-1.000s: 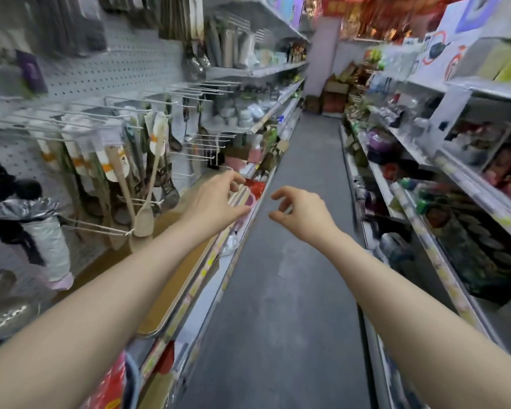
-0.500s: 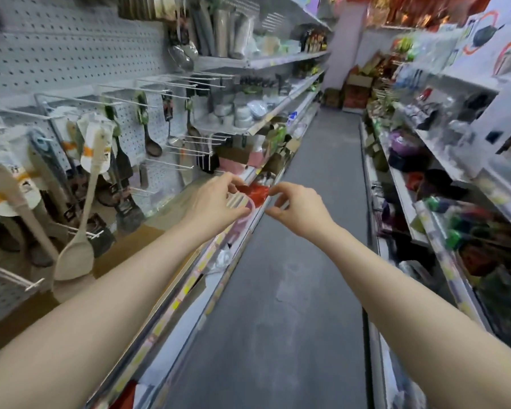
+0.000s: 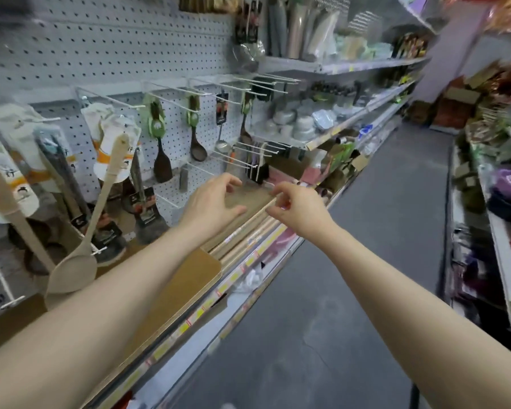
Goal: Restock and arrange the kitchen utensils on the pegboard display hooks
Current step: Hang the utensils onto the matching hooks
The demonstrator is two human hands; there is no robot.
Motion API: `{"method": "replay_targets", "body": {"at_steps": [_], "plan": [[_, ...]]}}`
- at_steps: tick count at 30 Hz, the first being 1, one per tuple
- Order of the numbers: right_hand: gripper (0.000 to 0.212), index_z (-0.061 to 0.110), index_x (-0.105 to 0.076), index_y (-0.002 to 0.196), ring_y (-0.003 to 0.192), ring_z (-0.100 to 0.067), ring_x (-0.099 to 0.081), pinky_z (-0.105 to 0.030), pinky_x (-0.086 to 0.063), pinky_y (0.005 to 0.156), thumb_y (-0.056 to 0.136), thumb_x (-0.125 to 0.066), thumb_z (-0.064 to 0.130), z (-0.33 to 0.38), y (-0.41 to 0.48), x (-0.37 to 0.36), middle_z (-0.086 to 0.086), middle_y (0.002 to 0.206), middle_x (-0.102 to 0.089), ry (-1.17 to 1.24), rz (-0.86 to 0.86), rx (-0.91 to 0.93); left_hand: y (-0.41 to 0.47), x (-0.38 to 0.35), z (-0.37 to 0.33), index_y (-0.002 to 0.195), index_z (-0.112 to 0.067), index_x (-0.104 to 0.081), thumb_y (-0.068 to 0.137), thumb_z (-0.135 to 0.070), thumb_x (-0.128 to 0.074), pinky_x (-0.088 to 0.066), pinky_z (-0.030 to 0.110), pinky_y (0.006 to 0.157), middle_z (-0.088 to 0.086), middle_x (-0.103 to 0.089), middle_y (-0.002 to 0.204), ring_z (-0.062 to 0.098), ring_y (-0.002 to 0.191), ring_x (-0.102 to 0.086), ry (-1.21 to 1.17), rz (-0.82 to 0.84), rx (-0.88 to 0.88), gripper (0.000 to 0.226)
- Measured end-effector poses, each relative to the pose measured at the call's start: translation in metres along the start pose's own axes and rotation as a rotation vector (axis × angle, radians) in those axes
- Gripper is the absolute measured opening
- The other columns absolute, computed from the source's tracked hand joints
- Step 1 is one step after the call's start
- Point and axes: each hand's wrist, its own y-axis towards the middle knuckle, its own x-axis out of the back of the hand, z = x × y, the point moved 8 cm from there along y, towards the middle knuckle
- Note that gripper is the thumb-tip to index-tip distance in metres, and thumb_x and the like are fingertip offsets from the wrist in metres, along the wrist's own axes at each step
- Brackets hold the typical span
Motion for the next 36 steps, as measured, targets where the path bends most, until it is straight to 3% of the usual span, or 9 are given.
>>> {"method": "replay_targets", "body": {"at_steps": [9, 13, 17, 19, 22, 25, 28, 32, 36], "plan": [[0.037, 0.023, -0.063, 0.121, 0.094, -0.018, -0.065, -0.032, -0.051, 0.083, 0.086, -0.071, 0.033, 0.041, 0.148, -0.073, 0.005, 0.095, -0.067, 0.014, 0.154, 0.184, 0.080, 0.020, 0.100, 0.117, -0.030, -0.056, 0.078, -0.039, -0.075, -0.051, 0.038, 0.087, -0.010, -0.059, 0.108, 0.010, 0.100, -0.057, 0.051, -0.157, 0.160, 0.045], [0.035, 0.023, -0.063, 0.119, 0.091, -0.018, -0.064, -0.033, -0.050, 0.082, 0.087, -0.070, 0.035, 0.073, 0.188, -0.109, 0.004, 0.098, -0.070, 0.054, 0.228, 0.298, 0.085, 0.042, 0.131, 0.115, -0.029, -0.056, 0.082, -0.037, -0.072, -0.051, 0.036, 0.088, -0.009, -0.061, 0.110, 0.008, 0.102, -0.058, 0.087, -0.250, 0.218, 0.037], [0.032, 0.024, -0.064, 0.117, 0.088, -0.015, -0.062, -0.031, -0.049, 0.080, 0.087, -0.069, 0.035, 0.107, 0.209, -0.149, 0.006, 0.096, -0.069, 0.114, 0.321, 0.423, 0.057, 0.061, 0.156, 0.108, -0.031, -0.052, 0.088, -0.031, -0.064, -0.052, 0.032, 0.073, -0.016, -0.056, 0.092, 0.001, 0.083, -0.056, 0.088, -0.399, 0.274, 0.023], [0.032, 0.024, -0.064, 0.118, 0.085, -0.012, -0.060, -0.030, -0.048, 0.078, 0.088, -0.069, 0.034, 0.127, 0.213, -0.170, 0.007, 0.095, -0.068, 0.143, 0.380, 0.486, 0.028, 0.071, 0.172, 0.106, -0.027, -0.048, 0.087, -0.027, -0.065, -0.047, 0.029, 0.068, -0.016, -0.050, 0.088, 0.005, 0.077, -0.053, 0.162, -0.536, 0.355, 0.025], [0.035, 0.022, -0.064, 0.119, 0.088, -0.013, -0.063, -0.032, -0.052, 0.080, 0.087, -0.071, 0.033, 0.150, 0.215, -0.197, 0.006, 0.095, -0.069, 0.178, 0.460, 0.564, -0.013, 0.082, 0.202, 0.115, -0.013, -0.049, 0.084, -0.019, -0.070, -0.042, 0.027, 0.080, -0.005, -0.044, 0.103, 0.017, 0.096, -0.050, 0.311, -0.716, 0.539, 0.037], [0.034, 0.022, -0.063, 0.120, 0.081, -0.011, -0.061, -0.026, -0.045, 0.067, 0.088, -0.070, 0.033, 0.162, 0.211, -0.221, 0.007, 0.091, -0.067, 0.199, 0.568, 0.658, -0.026, 0.073, 0.239, 0.132, -0.011, -0.048, 0.089, -0.020, -0.066, -0.045, 0.037, 0.096, 0.008, -0.051, 0.122, 0.025, 0.114, -0.051, 0.306, -0.611, 0.762, 0.047], [0.035, 0.023, -0.062, 0.122, 0.074, -0.006, -0.058, -0.019, -0.040, 0.058, 0.089, -0.070, 0.030, 0.167, 0.210, -0.228, 0.007, 0.087, -0.066, 0.237, 0.645, 0.755, -0.019, 0.057, 0.255, 0.129, -0.014, -0.051, 0.096, -0.022, -0.055, -0.049, 0.040, 0.083, 0.006, -0.063, 0.112, 0.028, 0.104, -0.059, 0.268, -0.496, 0.877, 0.034], [0.033, 0.024, -0.061, 0.122, 0.079, -0.009, -0.062, -0.023, -0.045, 0.063, 0.091, -0.068, 0.029, 0.159, 0.218, -0.228, 0.003, 0.090, -0.068, 0.272, 0.722, 0.823, -0.018, 0.057, 0.250, 0.099, -0.020, -0.054, 0.099, -0.020, -0.048, -0.042, 0.035, 0.065, -0.003, -0.058, 0.087, 0.026, 0.083, -0.060, 0.306, -0.575, 0.941, 0.006], [0.033, 0.024, -0.061, 0.122, 0.070, 0.001, -0.054, -0.017, -0.037, 0.056, 0.091, -0.068, 0.028, 0.147, 0.228, -0.230, 0.012, 0.080, -0.062, 0.294, 0.742, 0.875, -0.032, 0.065, 0.226, 0.089, -0.019, -0.050, 0.100, -0.023, -0.047, -0.038, 0.036, 0.060, 0.001, -0.057, 0.079, 0.024, 0.072, -0.053, 0.383, -0.667, 0.939, 0.012]]}}
